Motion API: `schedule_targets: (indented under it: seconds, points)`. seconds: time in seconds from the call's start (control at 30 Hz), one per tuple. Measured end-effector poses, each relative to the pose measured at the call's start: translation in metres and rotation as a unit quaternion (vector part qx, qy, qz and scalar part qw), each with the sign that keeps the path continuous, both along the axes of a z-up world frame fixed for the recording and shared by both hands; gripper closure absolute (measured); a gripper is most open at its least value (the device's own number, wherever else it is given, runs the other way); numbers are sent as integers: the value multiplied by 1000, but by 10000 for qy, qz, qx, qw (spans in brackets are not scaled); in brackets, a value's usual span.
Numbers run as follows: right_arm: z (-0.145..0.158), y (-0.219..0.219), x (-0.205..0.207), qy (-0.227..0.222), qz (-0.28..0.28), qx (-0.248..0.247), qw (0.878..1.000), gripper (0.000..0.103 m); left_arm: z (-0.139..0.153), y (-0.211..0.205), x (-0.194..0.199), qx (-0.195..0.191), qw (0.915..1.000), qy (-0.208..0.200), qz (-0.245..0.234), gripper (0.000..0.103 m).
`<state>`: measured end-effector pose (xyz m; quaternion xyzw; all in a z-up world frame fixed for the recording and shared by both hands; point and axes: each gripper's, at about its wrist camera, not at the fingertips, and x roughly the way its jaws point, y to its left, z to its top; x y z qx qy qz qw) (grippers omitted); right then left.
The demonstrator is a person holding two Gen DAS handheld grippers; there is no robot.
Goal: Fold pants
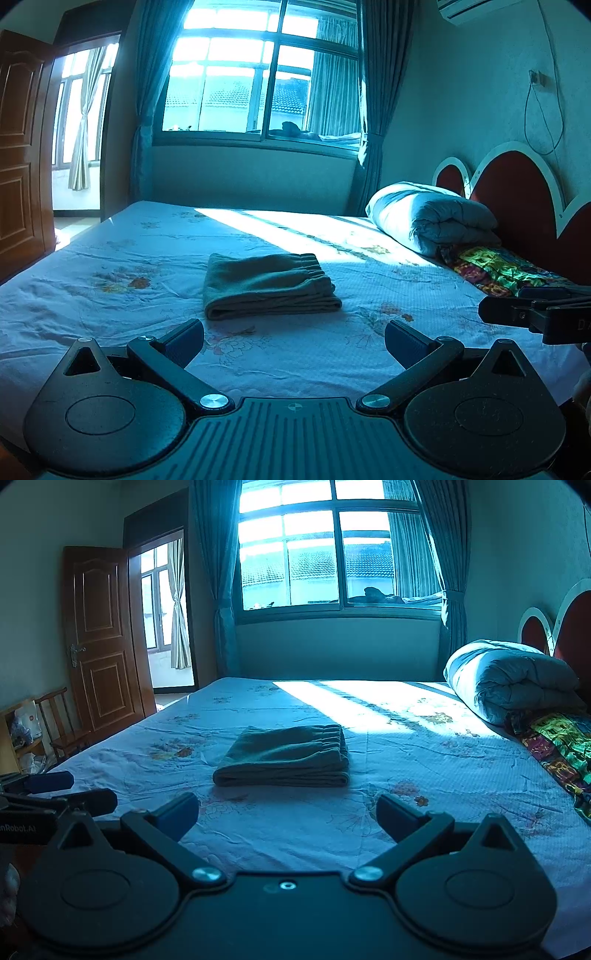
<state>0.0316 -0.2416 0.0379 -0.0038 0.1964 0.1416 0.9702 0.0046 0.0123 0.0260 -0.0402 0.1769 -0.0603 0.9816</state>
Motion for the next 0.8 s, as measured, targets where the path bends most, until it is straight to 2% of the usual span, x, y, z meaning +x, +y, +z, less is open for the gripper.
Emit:
schedule_targets:
  seconds: [0.8]
  points:
    - [1, -1, -1, -16, 14, -22, 10000, 6, 1, -3, 1, 31, 10000, 8, -52, 0]
